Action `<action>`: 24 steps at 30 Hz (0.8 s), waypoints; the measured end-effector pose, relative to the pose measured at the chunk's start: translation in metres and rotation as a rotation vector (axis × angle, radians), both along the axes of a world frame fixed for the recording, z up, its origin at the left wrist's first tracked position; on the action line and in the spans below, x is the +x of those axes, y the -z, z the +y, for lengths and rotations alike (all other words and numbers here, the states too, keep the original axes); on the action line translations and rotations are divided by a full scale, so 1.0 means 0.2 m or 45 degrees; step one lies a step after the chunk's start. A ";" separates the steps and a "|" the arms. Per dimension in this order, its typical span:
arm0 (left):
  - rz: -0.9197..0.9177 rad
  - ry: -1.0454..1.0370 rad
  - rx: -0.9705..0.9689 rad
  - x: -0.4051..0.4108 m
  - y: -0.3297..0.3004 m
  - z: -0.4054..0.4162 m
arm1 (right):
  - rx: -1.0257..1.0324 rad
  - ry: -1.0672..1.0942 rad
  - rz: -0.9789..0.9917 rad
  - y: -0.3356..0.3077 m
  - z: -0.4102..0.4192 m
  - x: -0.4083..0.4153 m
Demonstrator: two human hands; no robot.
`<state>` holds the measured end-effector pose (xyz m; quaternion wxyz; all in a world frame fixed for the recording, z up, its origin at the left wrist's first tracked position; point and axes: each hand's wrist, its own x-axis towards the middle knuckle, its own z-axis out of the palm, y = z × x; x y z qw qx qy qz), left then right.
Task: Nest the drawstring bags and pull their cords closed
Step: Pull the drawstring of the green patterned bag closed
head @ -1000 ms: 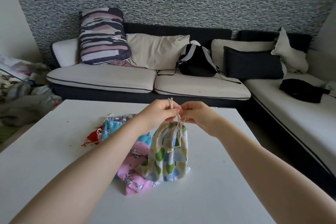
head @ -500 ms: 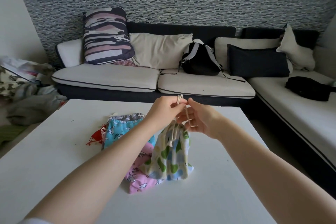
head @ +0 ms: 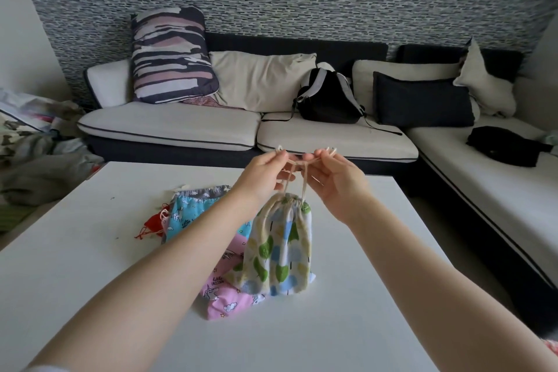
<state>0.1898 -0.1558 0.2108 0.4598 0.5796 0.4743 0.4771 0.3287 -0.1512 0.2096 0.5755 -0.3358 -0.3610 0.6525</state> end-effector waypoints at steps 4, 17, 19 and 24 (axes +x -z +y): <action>0.528 -0.284 -0.078 -0.08 0.07 0.06 | -0.217 0.139 0.320 0.07 0.03 0.06; 1.131 -0.493 -0.041 -0.22 0.18 0.11 | -0.251 0.350 -0.898 0.17 0.07 0.07; 1.267 -0.418 0.010 -0.21 0.21 0.12 | -0.238 0.393 -1.045 0.18 0.08 0.08; 1.030 -0.005 0.253 -0.20 0.20 0.09 | -0.063 0.250 -1.440 0.17 0.07 0.02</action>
